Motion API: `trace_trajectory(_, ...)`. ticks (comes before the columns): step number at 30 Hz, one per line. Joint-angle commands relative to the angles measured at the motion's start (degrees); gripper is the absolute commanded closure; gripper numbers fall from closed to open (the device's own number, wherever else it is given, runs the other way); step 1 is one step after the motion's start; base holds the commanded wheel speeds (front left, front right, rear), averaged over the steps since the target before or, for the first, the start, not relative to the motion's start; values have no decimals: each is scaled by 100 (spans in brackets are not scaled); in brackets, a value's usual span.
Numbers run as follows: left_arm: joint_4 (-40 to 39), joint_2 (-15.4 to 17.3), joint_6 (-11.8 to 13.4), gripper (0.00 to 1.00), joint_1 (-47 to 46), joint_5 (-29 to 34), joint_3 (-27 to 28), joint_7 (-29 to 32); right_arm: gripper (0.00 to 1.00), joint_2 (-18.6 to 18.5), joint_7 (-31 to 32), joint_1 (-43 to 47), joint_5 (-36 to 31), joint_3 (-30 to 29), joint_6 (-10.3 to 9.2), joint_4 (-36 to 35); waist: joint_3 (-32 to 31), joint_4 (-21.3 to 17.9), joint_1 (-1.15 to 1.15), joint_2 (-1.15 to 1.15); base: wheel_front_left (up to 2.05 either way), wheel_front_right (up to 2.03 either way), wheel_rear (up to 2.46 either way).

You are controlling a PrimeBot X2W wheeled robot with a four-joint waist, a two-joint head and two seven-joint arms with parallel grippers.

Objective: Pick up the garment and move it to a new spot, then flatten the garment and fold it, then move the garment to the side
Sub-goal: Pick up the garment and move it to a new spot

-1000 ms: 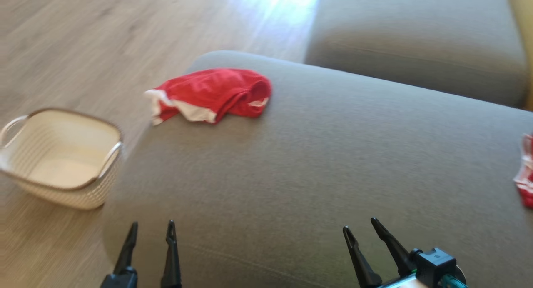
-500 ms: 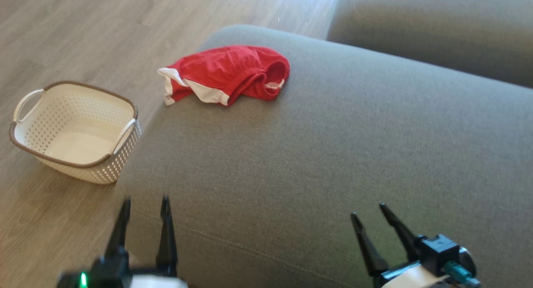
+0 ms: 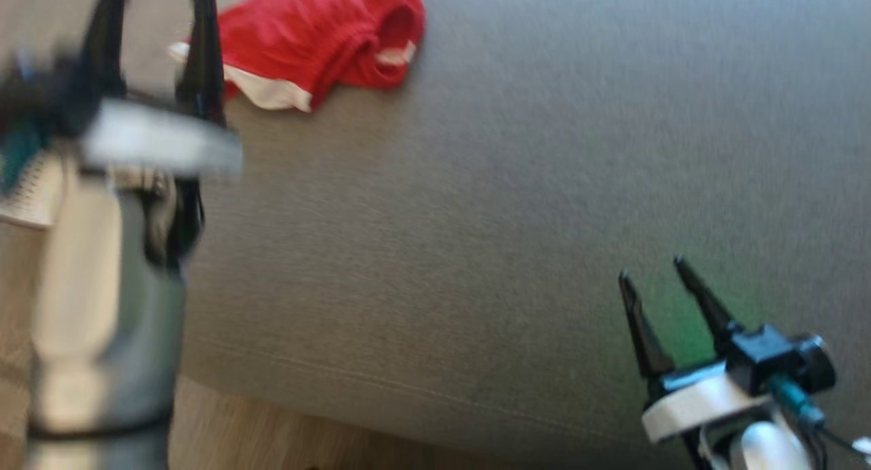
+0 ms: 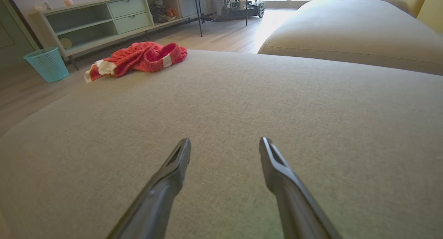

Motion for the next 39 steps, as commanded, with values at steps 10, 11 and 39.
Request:
trace_trajectory(10,2330,606,-307,0,-2494,-754,131,1999,0,-123,-55,-674,-93,35,-2,-445,1387,-1081,0,0,0,0,0)
trace_trajectory(11,2583,683,-314,0,-2626,-783,124,2181,0,-121,-55,-723,-89,26,-2,-474,1458,-1145,0,0,0,0,0)
trace_trajectory(39,5265,1131,-359,100,-3320,-946,-309,2236,0,-89,-55,-1140,48,61,-2,-893,1951,-1503,0,0,0,0,0)
